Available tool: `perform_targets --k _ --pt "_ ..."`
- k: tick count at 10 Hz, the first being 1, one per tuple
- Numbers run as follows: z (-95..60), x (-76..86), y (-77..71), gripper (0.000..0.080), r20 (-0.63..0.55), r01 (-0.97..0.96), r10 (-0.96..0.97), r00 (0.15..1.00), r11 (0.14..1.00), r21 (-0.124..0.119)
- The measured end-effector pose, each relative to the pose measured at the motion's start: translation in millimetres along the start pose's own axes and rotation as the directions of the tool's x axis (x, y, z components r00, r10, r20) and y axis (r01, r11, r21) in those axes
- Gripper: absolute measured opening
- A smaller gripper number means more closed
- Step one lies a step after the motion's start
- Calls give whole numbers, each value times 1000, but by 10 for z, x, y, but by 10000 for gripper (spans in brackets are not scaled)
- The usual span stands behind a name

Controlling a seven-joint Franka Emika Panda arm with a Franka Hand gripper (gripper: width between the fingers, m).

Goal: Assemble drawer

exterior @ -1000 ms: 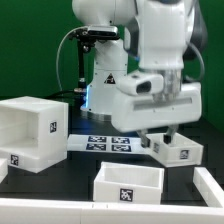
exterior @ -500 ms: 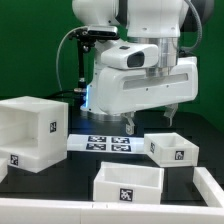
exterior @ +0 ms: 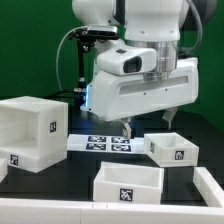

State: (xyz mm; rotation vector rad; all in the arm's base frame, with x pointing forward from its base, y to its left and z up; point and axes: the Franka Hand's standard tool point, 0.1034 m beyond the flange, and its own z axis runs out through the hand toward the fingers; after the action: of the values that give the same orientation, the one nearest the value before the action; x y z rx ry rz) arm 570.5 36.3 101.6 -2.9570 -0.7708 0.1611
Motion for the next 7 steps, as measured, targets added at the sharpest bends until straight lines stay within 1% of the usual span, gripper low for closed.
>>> perform_targets --k 1,2,3,5,6,7 --pt "-112 148 107 649 -7 13 -13 1000 1000 -1" --pt "-76 144 87 649 -13 16 -16 1000 1000 -4" --pt "-50 125 77 649 -8 16 -16 1000 1000 -1" --pt "-33 119 97 649 -10 16 -16 1000 1000 -2" --pt "133 59 245 649 -41 10 -11 999 1000 -18" --pt "292 -56 417 649 -21 -20 20 1000 1000 -13"
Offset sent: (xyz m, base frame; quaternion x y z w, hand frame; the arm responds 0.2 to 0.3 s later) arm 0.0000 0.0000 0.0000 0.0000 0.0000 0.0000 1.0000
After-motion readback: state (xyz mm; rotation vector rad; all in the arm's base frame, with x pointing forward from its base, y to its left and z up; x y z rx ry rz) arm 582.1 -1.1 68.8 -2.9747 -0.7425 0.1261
